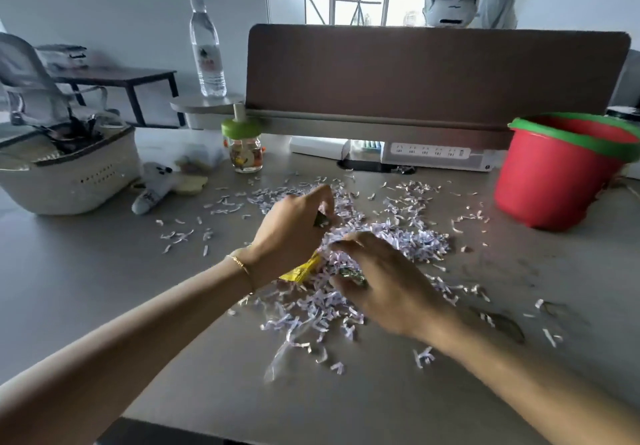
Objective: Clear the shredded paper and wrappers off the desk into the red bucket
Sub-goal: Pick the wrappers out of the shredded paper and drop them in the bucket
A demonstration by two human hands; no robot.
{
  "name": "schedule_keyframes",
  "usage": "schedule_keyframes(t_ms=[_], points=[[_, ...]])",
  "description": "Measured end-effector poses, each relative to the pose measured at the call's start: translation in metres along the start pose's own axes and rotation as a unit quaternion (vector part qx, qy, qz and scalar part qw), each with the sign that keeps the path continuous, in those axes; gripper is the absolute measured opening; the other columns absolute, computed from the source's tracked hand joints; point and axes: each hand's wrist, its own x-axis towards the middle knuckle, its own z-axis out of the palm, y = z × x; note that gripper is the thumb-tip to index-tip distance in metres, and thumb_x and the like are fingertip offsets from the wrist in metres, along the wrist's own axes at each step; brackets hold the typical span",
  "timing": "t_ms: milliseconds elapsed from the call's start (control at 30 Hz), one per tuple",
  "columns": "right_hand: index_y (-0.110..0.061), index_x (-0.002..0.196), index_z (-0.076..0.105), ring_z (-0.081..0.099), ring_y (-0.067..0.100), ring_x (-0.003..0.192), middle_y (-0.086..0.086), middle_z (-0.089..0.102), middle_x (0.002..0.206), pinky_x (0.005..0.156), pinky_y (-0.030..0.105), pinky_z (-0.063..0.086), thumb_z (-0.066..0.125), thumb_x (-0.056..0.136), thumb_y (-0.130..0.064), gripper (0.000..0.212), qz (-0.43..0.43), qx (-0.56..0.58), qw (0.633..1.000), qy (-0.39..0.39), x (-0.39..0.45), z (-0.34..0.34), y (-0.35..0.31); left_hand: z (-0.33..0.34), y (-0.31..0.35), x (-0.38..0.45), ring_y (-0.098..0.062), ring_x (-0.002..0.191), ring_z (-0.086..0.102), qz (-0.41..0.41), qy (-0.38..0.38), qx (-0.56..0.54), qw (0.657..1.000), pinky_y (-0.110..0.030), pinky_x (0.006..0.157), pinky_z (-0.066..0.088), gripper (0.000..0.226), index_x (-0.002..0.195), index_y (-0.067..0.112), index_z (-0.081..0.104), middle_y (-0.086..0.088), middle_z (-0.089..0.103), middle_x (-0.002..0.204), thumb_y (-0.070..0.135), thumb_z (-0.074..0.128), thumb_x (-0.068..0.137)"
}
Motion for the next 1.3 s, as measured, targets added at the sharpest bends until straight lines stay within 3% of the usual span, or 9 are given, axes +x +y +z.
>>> schedule_keyframes(t_ms=[200,367,500,633,733,833,1000,1200,1300], points=[[-0.028,0.15,0.034,0.045,0.032,0.136,0.01,0.041,0.153,0.11,0.049,0.041,0.039,0.097,-0.059,0.062,-0.078,-0.065,0.994,-0.037,0.057,0.041,-0.042,-0.027,-0.041,-0.014,-0.022,0.06,0.058,-0.134,-0.006,0.104,0.985,-0.029,0.051,0.041,0.06,0.066,0.014,0.057,0.0,0.062,0.064,0.062,0.038,0.096],[-0.035,0.15,0.031,0.027,0.036,0.148,0.013,0.023,0.165,0.118,0.053,0.025,0.023,0.082,-0.078,0.08,-0.052,-0.124,0.984,-0.115,0.085,0.061,-0.052,-0.036,-0.07,-0.024,-0.022,0.047,0.047,-0.159,0.011,0.105,0.982,-0.027,0.046,0.029,0.058,0.052,0.009,0.042,-0.001,0.048,0.05,0.046,0.044,0.097],[-0.025,0.131,0.048,0.052,0.034,0.119,0.011,0.056,0.13,0.096,0.044,0.042,0.036,0.091,-0.062,0.055,-0.086,-0.168,0.981,-0.041,0.088,0.063,-0.054,-0.037,-0.088,-0.028,-0.024,0.048,0.048,-0.157,0.006,0.087,0.984,-0.026,0.045,0.027,0.048,0.051,0.009,0.039,-0.002,0.048,0.05,0.036,0.049,0.091],[-0.019,0.12,0.05,0.06,0.032,0.099,0.011,0.058,0.111,0.072,0.039,0.051,0.046,0.097,-0.045,0.035,-0.127,-0.15,0.98,0.019,0.088,0.066,-0.055,-0.035,-0.094,-0.027,-0.028,0.05,0.049,-0.153,0.0,0.065,0.986,-0.028,0.047,0.029,0.051,0.051,0.008,0.038,-0.002,0.047,0.051,0.036,0.05,0.091],[-0.016,0.12,0.051,0.067,0.034,0.075,0.012,0.058,0.104,0.056,0.033,0.042,0.047,0.1,-0.034,0.027,-0.153,-0.16,0.975,0.032,0.089,0.066,-0.056,-0.031,-0.093,-0.024,-0.024,0.047,0.045,-0.152,-0.008,0.054,0.987,-0.027,0.047,0.028,0.053,0.049,0.009,0.038,-0.001,0.045,0.049,0.037,0.05,0.092],[-0.012,0.115,0.056,0.069,0.034,0.073,0.012,0.065,0.095,0.057,0.032,0.039,0.043,0.104,-0.031,0.025,-0.14,-0.14,0.98,0.033,0.098,0.06,-0.049,-0.029,-0.09,-0.017,-0.025,0.046,0.045,-0.15,-0.012,0.049,0.987,-0.028,0.047,0.029,0.053,0.051,0.008,0.039,0.0,0.043,0.046,0.038,0.049,0.094],[-0.022,0.082,0.054,0.057,0.017,0.051,-0.004,0.059,0.059,0.048,0.034,0.038,0.045,0.106,-0.041,0.032,-0.067,0.032,0.992,0.099,0.119,0.026,-0.03,-0.026,-0.074,0.006,-0.032,0.058,0.054,-0.138,0.001,0.048,0.989,-0.031,0.05,0.032,0.053,0.054,0.011,0.043,-0.004,0.051,0.056,0.043,0.045,0.097],[-0.016,0.075,0.057,0.052,0.01,0.054,-0.007,0.055,0.058,0.05,0.026,0.035,0.051,0.101,-0.021,0.027,0.003,0.056,0.98,0.193,0.125,-0.037,-0.002,-0.014,-0.029,0.052,-0.023,0.045,0.043,-0.073,0.015,-0.005,0.997,-0.029,0.046,0.025,0.056,0.051,0.01,0.042,-0.001,0.046,0.047,0.04,0.045,0.098],[-0.014,0.07,0.053,0.051,0.016,0.055,-0.006,0.053,0.058,0.054,0.034,0.032,0.052,0.101,-0.019,0.031,0.023,0.042,0.97,0.24,0.123,-0.075,0.018,-0.004,0.005,0.086,-0.025,0.048,0.041,-0.049,0.004,-0.031,0.998,-0.033,0.047,0.024,0.055,0.051,0.012,0.043,-0.001,0.043,0.048,0.038,0.047,0.099]])
